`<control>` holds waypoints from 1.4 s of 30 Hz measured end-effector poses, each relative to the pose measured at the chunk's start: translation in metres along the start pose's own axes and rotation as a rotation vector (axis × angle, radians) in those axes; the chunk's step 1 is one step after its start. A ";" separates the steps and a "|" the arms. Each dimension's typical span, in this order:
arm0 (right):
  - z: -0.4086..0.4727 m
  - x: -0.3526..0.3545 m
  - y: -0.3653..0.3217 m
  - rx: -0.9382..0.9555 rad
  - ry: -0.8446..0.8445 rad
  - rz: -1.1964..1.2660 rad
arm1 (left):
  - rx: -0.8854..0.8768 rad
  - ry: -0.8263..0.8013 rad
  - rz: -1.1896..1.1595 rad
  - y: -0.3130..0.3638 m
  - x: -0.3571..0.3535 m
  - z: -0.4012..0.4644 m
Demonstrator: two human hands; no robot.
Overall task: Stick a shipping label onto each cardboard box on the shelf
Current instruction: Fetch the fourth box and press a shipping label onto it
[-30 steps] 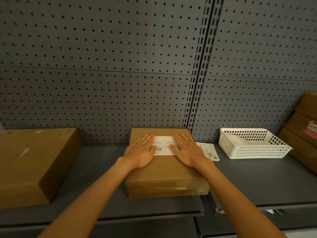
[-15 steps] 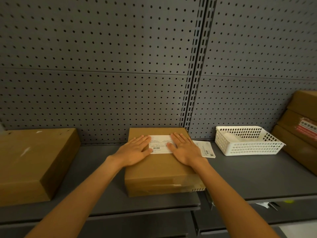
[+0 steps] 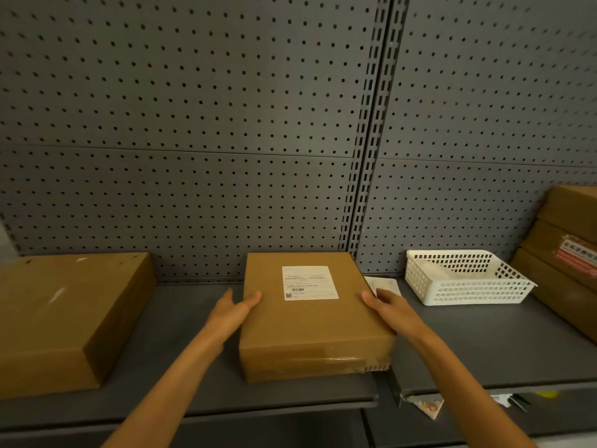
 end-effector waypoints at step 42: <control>-0.218 0.151 0.049 0.098 0.699 0.471 | -0.303 -0.794 -0.396 0.125 -0.184 -0.123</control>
Point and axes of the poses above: each hand's wrist, its own z-axis towards the middle knuckle, its own x-axis out of the back of the hand, y = z × x, the point moved 4 cm from there along z, towards the middle knuckle, and after that the axes turned 1 degree about x, right-handed, at the moved point
